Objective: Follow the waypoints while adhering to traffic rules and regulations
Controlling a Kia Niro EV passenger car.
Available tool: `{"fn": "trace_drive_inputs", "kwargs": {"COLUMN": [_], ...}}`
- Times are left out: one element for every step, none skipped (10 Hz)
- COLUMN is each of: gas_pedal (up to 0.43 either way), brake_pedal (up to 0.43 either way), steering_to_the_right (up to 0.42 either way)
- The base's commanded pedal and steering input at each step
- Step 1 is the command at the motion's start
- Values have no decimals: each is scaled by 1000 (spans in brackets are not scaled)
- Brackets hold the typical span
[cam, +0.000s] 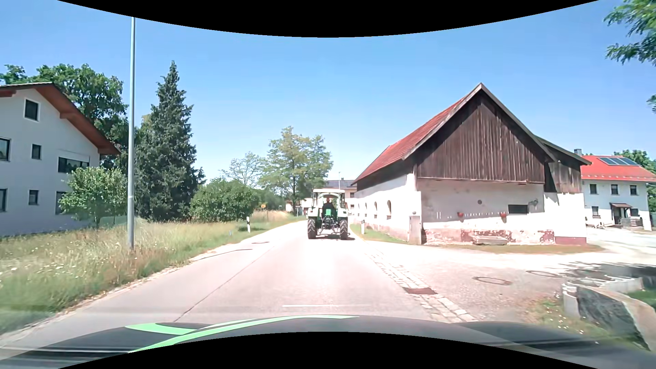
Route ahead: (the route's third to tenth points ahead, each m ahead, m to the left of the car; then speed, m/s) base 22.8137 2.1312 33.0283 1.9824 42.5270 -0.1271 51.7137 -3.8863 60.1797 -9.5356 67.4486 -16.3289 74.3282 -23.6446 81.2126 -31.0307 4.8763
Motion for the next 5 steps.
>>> {"fn": "trace_drive_inputs", "kwargs": {"gas_pedal": [0, 0, 0, 0, 0], "brake_pedal": [73, 85, 110, 128, 140], "steering_to_the_right": [-3, -4, -4, -5, -5]}}
